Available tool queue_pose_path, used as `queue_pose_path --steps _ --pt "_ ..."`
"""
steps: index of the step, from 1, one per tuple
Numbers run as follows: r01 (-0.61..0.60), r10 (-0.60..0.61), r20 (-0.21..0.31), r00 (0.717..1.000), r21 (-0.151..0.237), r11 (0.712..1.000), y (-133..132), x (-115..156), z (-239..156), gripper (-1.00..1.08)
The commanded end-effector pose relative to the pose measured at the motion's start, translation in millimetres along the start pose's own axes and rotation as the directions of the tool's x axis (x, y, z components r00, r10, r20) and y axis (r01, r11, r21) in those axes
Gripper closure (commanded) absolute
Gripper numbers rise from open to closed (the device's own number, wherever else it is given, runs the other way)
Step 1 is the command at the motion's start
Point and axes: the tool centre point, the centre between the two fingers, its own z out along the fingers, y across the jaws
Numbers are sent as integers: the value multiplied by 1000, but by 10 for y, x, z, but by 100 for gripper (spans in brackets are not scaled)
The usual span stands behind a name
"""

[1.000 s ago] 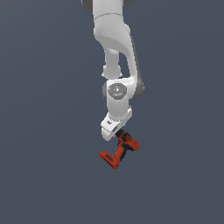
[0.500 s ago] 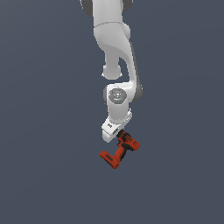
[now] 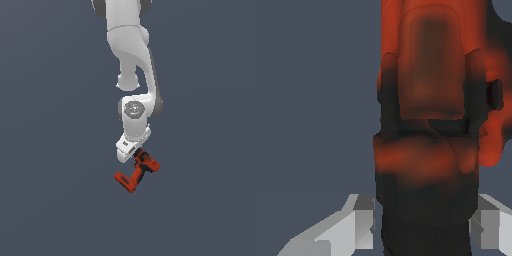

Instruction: Pick up the object and move it to a goal position.

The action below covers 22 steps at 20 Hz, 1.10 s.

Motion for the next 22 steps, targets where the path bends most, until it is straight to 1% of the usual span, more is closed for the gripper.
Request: queue_pose_path --steps 1,6,11,16,22 --pt "0 0 0 1000 0 1000 0 -3 -8 108" --pt "0 0 0 1000 0 1000 -4 -44 -113 108" --pt "0 0 0 1000 -1 1000 -14 -130 -338 108" --pt "1 -1 1 1000 -1 1000 -29 -262 -688 108" --pt "1 -1 1 1000 0 1000 -50 -469 -1258 108"
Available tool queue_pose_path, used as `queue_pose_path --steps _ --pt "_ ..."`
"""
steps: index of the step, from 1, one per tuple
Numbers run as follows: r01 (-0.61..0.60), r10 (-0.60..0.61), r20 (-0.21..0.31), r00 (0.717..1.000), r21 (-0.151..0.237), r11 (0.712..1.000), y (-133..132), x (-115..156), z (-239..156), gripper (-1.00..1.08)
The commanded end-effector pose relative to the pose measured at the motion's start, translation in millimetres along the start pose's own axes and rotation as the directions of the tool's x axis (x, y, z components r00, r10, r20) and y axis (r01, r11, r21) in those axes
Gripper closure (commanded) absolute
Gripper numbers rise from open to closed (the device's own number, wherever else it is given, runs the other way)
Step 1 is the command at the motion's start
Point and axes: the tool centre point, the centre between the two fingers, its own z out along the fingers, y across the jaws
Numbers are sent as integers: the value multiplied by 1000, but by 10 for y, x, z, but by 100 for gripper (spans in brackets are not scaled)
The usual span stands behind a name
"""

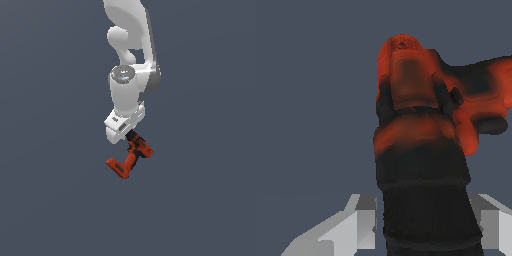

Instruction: Pick up the object and move it to a goal position.

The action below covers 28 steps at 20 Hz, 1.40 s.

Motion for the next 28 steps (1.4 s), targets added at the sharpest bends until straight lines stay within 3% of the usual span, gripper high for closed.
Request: queue_pose_path --steps 1,14,28 --pt "1 -1 -5 1000 -7 1000 5 -73 -287 108" --pt "1 -1 -7 1000 -6 1000 -10 -384 -1191 108" --pt "0 0 -3 1000 1 1000 0 -428 -1366 108"
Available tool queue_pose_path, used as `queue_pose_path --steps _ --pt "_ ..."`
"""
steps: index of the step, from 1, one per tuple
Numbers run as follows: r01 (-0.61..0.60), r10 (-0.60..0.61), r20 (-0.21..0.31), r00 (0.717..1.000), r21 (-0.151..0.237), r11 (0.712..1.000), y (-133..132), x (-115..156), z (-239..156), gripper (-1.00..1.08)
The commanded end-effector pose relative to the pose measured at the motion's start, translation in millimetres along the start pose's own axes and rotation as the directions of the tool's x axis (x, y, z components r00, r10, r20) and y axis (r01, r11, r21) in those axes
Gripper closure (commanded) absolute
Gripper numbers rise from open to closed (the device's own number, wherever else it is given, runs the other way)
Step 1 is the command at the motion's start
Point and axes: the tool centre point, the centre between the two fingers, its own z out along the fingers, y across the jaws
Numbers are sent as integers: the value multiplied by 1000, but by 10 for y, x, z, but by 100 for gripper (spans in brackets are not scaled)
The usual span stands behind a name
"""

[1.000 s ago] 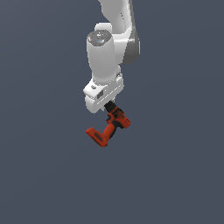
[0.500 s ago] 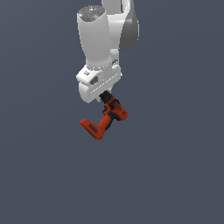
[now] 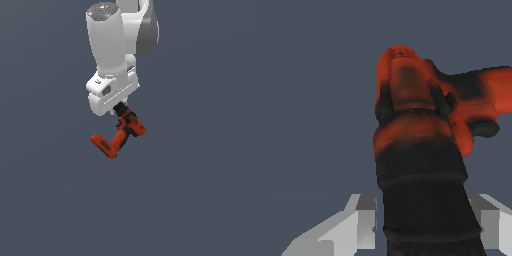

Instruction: Pick up the object and move it to a goal position.

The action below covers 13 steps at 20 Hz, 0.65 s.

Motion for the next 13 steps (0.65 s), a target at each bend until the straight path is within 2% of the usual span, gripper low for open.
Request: queue_pose_path --steps 1,7,13 --pt "0 0 -5 1000 -9 1000 19 15 -118 108" --pt "0 0 -5 1000 -9 1000 32 21 -334 108" --pt "0 0 -5 1000 -9 1000 45 29 -357 108"
